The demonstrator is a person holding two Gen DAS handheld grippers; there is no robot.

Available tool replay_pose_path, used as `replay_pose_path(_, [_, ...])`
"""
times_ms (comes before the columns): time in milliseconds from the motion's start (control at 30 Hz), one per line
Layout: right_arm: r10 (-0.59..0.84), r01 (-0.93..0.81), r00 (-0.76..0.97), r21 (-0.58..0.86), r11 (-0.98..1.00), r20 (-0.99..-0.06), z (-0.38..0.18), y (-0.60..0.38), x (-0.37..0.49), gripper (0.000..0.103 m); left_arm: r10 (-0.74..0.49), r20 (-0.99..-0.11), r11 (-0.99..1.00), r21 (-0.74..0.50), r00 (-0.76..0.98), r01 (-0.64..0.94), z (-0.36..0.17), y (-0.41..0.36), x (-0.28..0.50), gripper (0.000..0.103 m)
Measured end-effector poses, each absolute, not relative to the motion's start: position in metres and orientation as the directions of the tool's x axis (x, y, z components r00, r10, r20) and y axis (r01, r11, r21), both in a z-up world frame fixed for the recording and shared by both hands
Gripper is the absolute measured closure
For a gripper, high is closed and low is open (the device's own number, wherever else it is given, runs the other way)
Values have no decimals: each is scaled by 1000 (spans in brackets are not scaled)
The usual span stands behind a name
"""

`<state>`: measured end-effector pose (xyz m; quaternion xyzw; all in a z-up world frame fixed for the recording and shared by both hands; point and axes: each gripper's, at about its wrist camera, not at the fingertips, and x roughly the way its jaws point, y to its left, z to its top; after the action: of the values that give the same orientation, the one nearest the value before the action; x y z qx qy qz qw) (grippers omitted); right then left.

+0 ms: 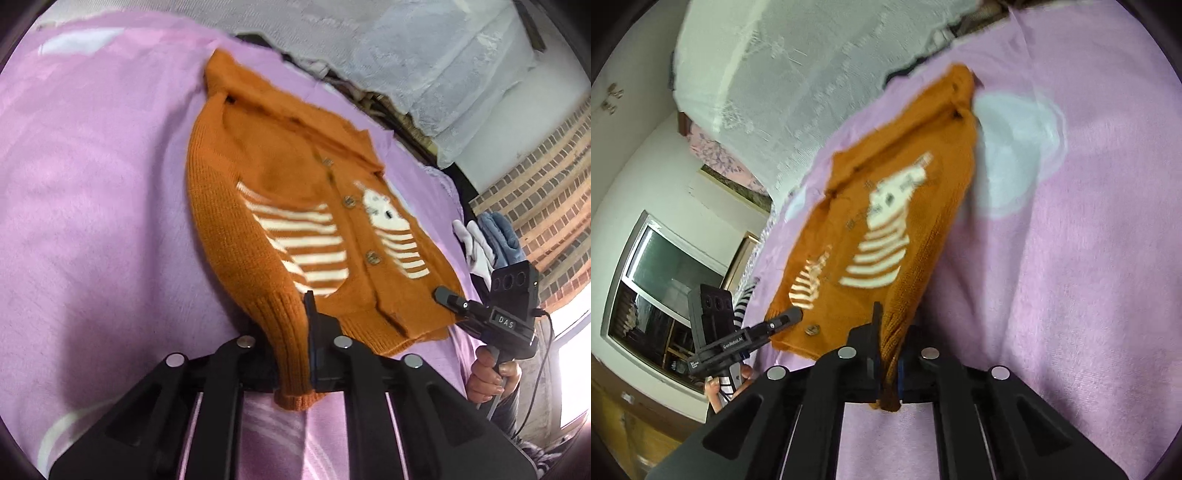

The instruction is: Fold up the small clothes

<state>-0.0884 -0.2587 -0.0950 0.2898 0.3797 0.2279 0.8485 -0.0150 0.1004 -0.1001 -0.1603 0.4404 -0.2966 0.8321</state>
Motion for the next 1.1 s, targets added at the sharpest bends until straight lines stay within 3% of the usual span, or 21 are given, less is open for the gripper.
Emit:
replay_pose_path(400, [577, -190, 646, 627, 756, -500, -61, -264, -43, 98, -583, -618, 813, -447, 528, 374, -48, 86, 33, 94])
replay_pose_path(733, [491, -101, 694, 604, 790, -526, -63, -270, 25, 98, -465, -655, 885, -371, 596, 283, -50, 72, 92, 94])
replay_pose_path(1100, [487, -74, 728, 650, 756, -483, -58, -279, 87, 98, -446, -627, 892, -366, 639, 265, -34, 64, 141, 94])
